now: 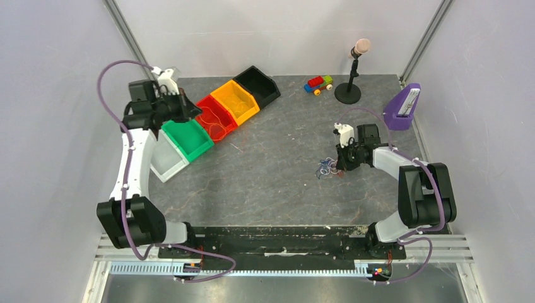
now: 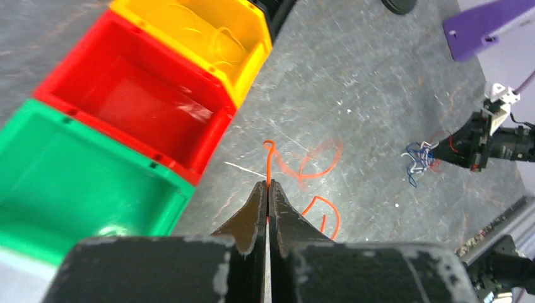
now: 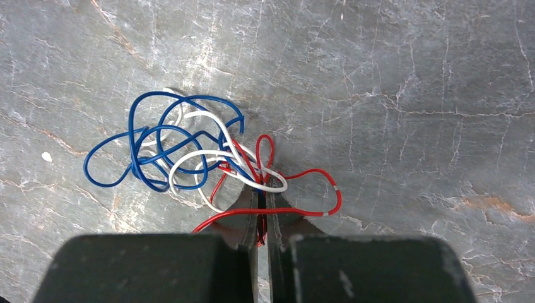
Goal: Untangle the cables
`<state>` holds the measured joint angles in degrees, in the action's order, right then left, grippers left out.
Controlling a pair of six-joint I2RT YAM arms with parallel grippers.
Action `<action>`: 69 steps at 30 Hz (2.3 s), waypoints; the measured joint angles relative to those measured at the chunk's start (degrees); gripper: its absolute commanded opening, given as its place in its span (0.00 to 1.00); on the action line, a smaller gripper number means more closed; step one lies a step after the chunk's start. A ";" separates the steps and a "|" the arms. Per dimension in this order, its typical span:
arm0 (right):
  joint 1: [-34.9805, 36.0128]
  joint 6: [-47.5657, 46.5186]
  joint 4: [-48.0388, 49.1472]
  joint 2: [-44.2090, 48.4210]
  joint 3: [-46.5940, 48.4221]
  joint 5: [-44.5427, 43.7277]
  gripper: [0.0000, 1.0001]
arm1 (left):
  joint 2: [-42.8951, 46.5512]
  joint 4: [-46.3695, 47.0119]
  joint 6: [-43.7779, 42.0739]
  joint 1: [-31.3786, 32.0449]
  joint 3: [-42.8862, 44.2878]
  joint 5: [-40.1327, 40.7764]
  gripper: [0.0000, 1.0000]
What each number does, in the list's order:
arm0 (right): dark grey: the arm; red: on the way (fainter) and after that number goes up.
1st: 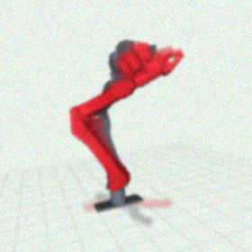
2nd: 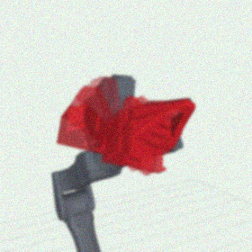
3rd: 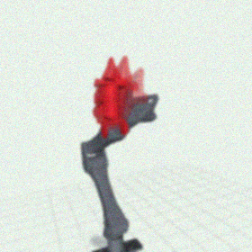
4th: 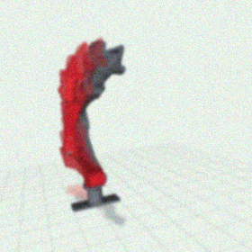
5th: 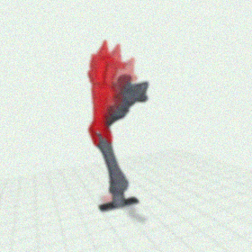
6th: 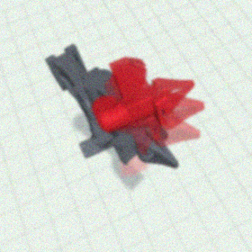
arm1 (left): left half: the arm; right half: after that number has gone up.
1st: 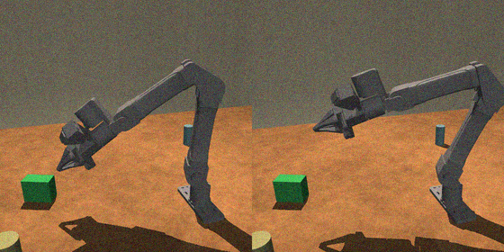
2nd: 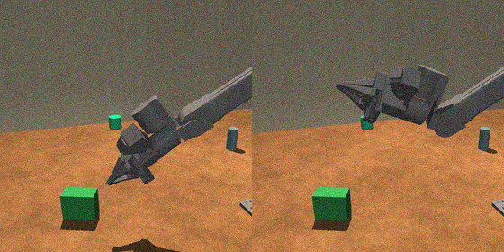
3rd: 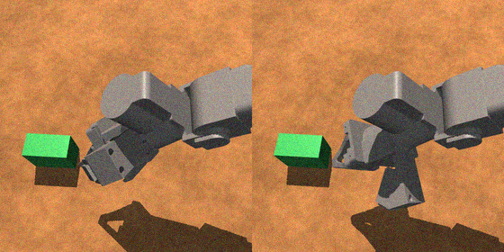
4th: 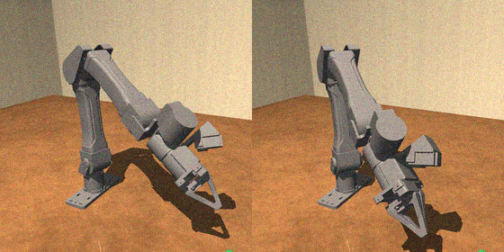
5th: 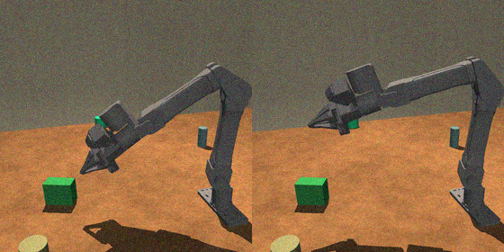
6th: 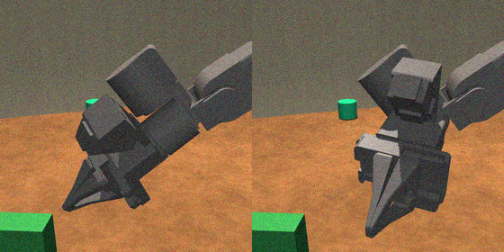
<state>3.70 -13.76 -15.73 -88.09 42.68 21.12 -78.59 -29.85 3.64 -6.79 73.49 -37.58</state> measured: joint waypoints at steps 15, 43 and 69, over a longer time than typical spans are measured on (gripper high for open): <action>-0.26 -0.87 -2.25 -1.25 1.84 0.39 0.00 | -2.27 -4.87 -3.56 -5.09 7.43 -1.05 0.02; -0.87 -0.83 -3.82 -2.29 3.08 1.73 0.00 | -28.00 15.37 1.62 -2.43 15.87 16.22 0.02; -0.94 -2.14 -4.94 -2.54 3.63 2.34 0.00 | -31.63 25.16 -21.44 9.44 4.04 40.76 0.09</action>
<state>2.76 -15.90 -20.67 -90.63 46.30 23.46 -110.21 -4.69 -17.80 2.66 77.54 3.18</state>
